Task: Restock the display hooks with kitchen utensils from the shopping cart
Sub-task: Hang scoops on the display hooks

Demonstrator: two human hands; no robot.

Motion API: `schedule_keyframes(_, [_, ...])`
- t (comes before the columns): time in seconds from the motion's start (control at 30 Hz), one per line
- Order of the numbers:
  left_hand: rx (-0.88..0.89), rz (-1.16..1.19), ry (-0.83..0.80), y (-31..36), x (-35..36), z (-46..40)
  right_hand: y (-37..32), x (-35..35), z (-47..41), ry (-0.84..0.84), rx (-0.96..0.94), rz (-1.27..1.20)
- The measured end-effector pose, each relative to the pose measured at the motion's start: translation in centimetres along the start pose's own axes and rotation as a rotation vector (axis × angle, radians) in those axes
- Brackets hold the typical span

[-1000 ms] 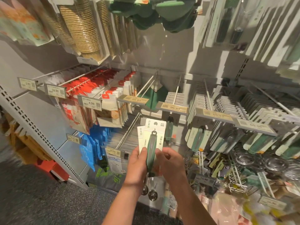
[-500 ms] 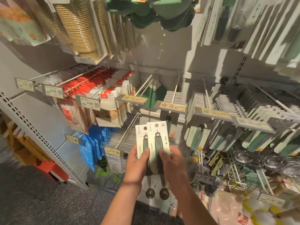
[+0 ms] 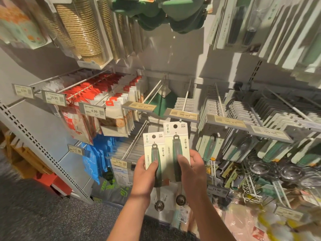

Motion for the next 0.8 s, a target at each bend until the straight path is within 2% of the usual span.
schedule_keyframes(0.13, [0.012,-0.023,-0.008,0.2,0.1,0.2,1.0,-0.1,-1.4,0.109,0.085,0.042])
schedule_keyframes(0.23, [0.022,-0.023,0.003,0.4,0.0,0.1,1.8,0.2,-2.5,0.167,0.068,0.071])
schedule_keyframes(0.4, [0.041,-0.009,0.027,0.8,-0.2,-0.1,2.2,0.1,-5.9,0.156,0.118,0.021])
schedule_keyframes(0.53, [0.042,0.047,-0.001,1.0,-0.2,0.1,4.8,-0.3,-8.3,0.164,0.307,0.098])
schedule_keyframes(0.7, [0.044,0.092,-0.007,1.2,-0.4,0.2,7.8,-0.4,-7.8,0.106,0.453,0.157])
schedule_keyframes(0.8, [0.051,0.102,0.000,1.3,-0.6,0.1,8.7,-0.5,-7.1,0.040,0.465,0.194])
Point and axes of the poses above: each hand's wrist, its own z-axis away from the middle knuckle, its own x-axis out of the palm, y = z × x, the point moved 2 cm from there along -z, towards the middle knuckle, and after that the axes turned 8 degrees about -x, right-handed, at the moved point
